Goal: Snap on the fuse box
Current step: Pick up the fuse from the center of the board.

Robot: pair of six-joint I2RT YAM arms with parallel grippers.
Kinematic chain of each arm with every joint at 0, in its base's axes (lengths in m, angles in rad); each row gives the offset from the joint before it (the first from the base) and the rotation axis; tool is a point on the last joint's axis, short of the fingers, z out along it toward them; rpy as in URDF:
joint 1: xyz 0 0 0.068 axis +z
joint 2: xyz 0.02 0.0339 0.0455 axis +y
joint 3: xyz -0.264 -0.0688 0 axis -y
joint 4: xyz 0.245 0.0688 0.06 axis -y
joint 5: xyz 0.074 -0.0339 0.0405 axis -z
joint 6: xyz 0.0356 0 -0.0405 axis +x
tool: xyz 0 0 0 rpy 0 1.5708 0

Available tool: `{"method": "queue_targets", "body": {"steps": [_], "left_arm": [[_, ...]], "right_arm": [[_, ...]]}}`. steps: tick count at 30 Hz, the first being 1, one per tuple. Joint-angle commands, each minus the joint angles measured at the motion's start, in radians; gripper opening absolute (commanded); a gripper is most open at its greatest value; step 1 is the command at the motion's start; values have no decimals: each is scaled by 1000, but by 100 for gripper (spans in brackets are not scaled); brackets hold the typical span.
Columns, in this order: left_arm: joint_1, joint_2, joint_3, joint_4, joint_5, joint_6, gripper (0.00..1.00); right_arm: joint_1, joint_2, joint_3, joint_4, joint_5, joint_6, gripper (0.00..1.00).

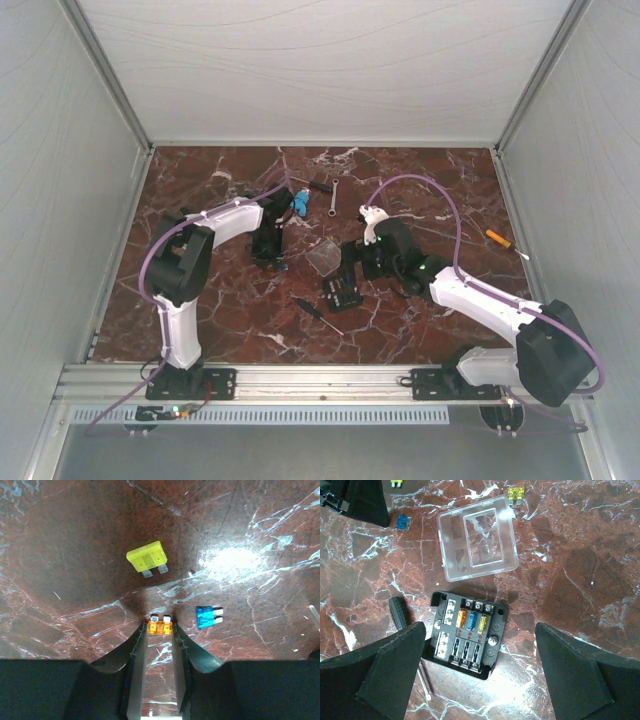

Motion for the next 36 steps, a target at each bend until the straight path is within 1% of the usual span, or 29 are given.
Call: {"method": "queue_targets", "body": {"steps": [1,4,6,11,15,20,25,29,33,36], "left_arm": [[-6,4,-5,44,46,-49,23],[2,-48,-35,89,83,-94,23],[11,-94,-67,131,135,-142,22],[28,-223,-169,263,243,-275,21],[30,-339,-267,409,325,-426,19],[27,-478,-412,642,418,-631,19],[12,-582,-543,854,501,-828,20],[-17,-628,-620,984,536,-964,21],[-50,-656,-685,1102,546,-1068,21],[-74,-662,-699,1149,546,-1111,22]], "right_arm": [[-6,-24,3,23,-20,-12,90],[-6,-30,-7,51,-50,-6,90],[-3,-33,-15,77,-69,4,90],[11,-43,-56,197,-109,47,89],[56,-55,-110,360,-110,80,88],[83,-53,-157,531,-80,119,87],[107,-44,-212,716,-41,158,82],[143,-45,-258,836,28,170,75],[184,-48,-295,917,108,161,65],[194,-37,-305,946,138,160,62]]}}
